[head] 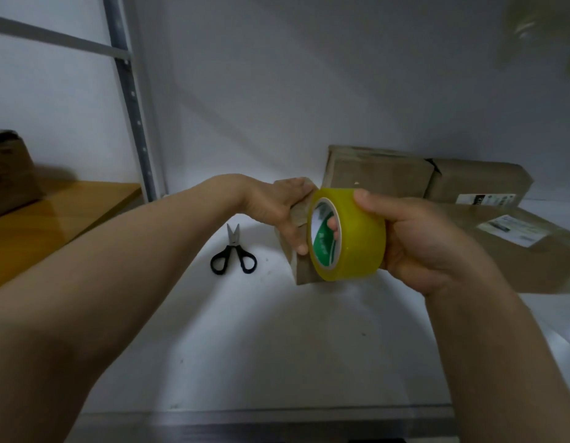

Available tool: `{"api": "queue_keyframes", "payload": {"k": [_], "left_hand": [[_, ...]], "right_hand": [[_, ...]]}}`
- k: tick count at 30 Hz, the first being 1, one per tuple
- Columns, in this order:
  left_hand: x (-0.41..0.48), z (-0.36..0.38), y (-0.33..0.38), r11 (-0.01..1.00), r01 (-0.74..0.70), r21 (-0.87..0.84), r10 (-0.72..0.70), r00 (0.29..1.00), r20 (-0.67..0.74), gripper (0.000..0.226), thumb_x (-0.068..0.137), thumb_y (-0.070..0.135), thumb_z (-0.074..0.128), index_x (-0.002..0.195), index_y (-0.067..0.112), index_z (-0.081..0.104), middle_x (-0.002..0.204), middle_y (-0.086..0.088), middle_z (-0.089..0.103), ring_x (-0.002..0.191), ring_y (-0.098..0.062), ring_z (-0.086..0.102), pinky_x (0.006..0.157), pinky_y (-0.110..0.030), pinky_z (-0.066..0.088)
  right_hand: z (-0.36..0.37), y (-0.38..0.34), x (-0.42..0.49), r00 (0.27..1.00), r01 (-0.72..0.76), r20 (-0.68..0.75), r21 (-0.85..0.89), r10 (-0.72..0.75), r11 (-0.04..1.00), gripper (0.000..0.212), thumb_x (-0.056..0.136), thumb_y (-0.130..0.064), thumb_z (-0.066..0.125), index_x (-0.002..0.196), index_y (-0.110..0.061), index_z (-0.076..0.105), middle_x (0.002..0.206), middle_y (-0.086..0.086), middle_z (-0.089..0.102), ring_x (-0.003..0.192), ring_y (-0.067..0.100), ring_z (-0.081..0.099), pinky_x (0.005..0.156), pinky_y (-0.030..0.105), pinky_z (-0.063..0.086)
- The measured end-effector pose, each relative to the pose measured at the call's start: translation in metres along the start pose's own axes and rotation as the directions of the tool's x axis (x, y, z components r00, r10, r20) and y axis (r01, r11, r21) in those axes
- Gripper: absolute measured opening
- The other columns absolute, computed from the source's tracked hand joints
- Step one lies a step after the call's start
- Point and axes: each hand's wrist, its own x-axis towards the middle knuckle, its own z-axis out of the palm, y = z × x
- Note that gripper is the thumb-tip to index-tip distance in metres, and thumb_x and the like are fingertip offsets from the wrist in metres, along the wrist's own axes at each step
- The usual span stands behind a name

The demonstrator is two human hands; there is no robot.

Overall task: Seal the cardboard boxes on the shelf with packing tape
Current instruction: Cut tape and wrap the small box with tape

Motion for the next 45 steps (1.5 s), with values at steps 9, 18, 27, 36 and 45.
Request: {"api": "queue_keyframes", "payload": {"k": [9,18,27,36,45], "left_hand": [[-0.008,0.014,0.009,0.994,-0.032,0.101,0.048,0.986,-0.159,0.104,0.080,0.058,0.075,0.161,0.031,0.015,0.166,0.010,0.017,0.153,-0.012,0.011,0.117,-0.025,0.012],[-0.034,0.042,0.021,0.917,-0.088,0.388,0.257,0.876,-0.407,0.068,0.092,0.044,0.067,0.153,0.036,0.037,0.152,0.012,0.048,0.129,-0.018,0.053,0.092,-0.028,0.043],[0.000,0.004,0.010,1.000,0.002,0.001,-0.002,0.993,-0.119,0.084,0.051,0.058,0.094,0.117,0.042,0.045,0.112,0.022,0.056,0.104,-0.003,0.057,0.089,-0.028,0.047],[-0.006,0.016,0.007,0.993,0.105,0.045,-0.099,0.989,-0.113,0.140,0.052,0.073,0.083,0.161,0.025,0.007,0.166,-0.002,0.005,0.153,-0.029,0.003,0.125,-0.046,0.014],[-0.024,-0.006,0.012,0.976,0.036,-0.214,-0.076,0.980,-0.182,0.065,0.063,0.060,0.080,0.121,0.035,0.064,0.119,0.013,0.068,0.111,-0.007,0.063,0.103,-0.032,0.048]], "right_hand": [[-0.007,0.030,-0.003,0.993,-0.031,-0.113,-0.017,0.029,0.999,0.021,0.094,-0.023,0.056,0.093,-0.009,0.073,0.078,0.011,0.076,0.067,0.021,0.072,0.069,0.034,0.051],[0.002,0.029,0.002,0.986,-0.092,-0.145,-0.032,0.086,0.995,0.027,0.092,-0.027,0.054,0.100,-0.007,0.070,0.074,0.014,0.074,0.066,0.027,0.069,0.074,0.039,0.054],[0.005,0.034,0.007,0.986,-0.061,-0.156,-0.054,0.052,0.997,0.025,0.095,-0.024,0.049,0.099,-0.006,0.067,0.068,0.013,0.072,0.064,0.027,0.066,0.077,0.042,0.053],[0.000,0.039,0.010,0.995,-0.028,-0.101,-0.061,0.021,0.998,0.028,0.096,-0.026,0.050,0.105,-0.006,0.066,0.070,0.011,0.073,0.063,0.024,0.067,0.074,0.040,0.052],[-0.003,0.016,0.012,0.949,0.313,-0.115,0.211,-0.294,0.926,0.033,0.064,-0.025,0.076,0.089,-0.004,0.067,0.085,0.013,0.068,0.083,0.028,0.062,0.080,0.045,0.044]]}}
